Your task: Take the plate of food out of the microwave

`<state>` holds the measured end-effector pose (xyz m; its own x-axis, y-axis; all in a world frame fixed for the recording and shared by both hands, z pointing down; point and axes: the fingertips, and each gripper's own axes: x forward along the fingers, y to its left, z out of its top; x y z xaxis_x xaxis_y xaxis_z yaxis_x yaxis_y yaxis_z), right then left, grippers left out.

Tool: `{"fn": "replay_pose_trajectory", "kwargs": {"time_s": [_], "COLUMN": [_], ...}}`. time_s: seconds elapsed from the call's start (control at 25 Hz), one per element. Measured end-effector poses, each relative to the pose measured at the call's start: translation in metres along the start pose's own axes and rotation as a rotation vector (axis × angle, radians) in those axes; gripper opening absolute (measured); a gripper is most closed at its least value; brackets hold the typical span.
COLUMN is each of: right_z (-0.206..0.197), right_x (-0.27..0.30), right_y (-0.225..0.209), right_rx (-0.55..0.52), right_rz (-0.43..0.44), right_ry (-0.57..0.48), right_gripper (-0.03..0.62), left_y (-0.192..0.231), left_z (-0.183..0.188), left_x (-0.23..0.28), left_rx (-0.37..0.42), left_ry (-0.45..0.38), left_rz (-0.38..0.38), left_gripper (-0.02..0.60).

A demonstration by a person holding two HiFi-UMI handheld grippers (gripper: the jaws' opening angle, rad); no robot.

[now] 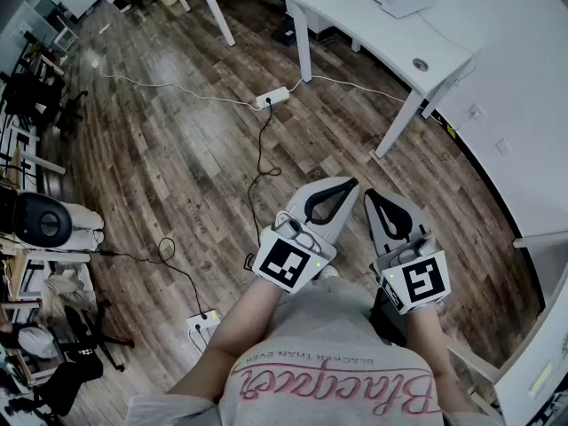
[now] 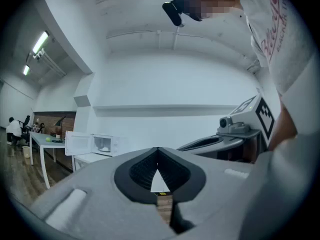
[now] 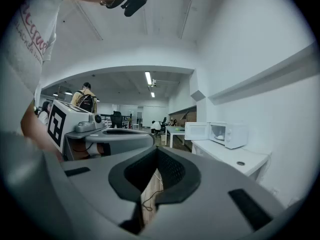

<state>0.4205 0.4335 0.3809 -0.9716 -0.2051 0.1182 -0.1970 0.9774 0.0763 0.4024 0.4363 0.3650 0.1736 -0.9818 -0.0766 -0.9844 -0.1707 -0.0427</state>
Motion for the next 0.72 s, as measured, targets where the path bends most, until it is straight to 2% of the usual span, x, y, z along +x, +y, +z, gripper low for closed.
{"fn": "replay_pose_trajectory", "kwargs": {"time_s": [0.2, 0.48, 0.72], "right_z": [0.01, 0.021, 0.033], "right_x": [0.008, 0.032, 0.066], "right_y": [-0.011, -0.025, -0.036], "right_rx": [0.009, 0.006, -0.006], "right_rz": [-0.016, -0.057, -0.08], "right_ry": [-0.021, -0.044, -0.05], "right_gripper": [0.012, 0.012, 0.012], "left_y": [0.007, 0.038, 0.075], "left_z": [0.007, 0.019, 0.027], "left_x": [0.007, 0.024, 0.039], "left_rx": [0.025, 0.049, 0.029], "left_ry": [0.002, -0.034, -0.062], "left_rz": [0.002, -0.012, -0.019], "left_gripper": [0.005, 0.005, 0.005]}}
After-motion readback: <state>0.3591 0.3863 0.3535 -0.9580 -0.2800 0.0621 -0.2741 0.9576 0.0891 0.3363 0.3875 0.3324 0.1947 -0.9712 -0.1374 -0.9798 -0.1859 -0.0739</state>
